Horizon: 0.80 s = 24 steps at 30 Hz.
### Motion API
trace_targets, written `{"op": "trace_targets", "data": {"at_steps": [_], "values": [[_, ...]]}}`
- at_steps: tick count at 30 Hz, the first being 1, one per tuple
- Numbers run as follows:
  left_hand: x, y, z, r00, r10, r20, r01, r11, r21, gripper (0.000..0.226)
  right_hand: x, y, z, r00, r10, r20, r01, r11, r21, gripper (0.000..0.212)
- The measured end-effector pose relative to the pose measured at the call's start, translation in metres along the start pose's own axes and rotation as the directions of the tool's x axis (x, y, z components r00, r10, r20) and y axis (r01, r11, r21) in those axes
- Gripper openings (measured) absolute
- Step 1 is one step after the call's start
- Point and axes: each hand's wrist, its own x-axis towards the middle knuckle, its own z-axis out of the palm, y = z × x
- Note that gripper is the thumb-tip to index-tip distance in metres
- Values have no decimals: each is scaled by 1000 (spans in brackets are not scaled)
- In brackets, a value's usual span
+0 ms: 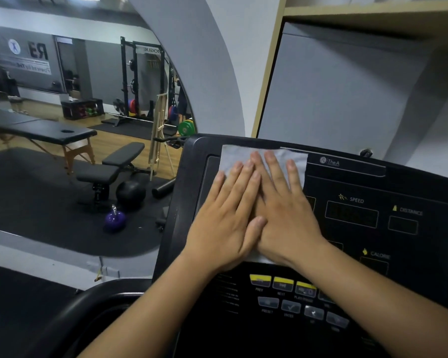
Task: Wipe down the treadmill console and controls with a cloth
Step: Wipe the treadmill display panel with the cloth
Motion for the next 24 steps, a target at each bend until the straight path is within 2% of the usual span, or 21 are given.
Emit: {"op": "trace_targets", "data": {"at_steps": [5,9,14,21,24], "values": [[-29,3,8,999,-27,43,25,999,49,73,-17,-15,11,1000,-24,-8,24,998,55,91],[-6,-16,-2,998,-29,53,25,997,80,77,1,-4,2,997,-52,-56,56,996,67,91],[9,-44,-12,998,-28,53,16,975,222,65,10,5,-5,996,-27,-82,34,996,87,80],[-55,-34,-3,998,-60,31,49,960,274,64,-29,-29,17,992,-71,-106,84,989,119,84],[-52,-40,-7,998,-49,49,30,943,332,65,-22,-31,18,991,-69,-114,82,991,110,85]]}}
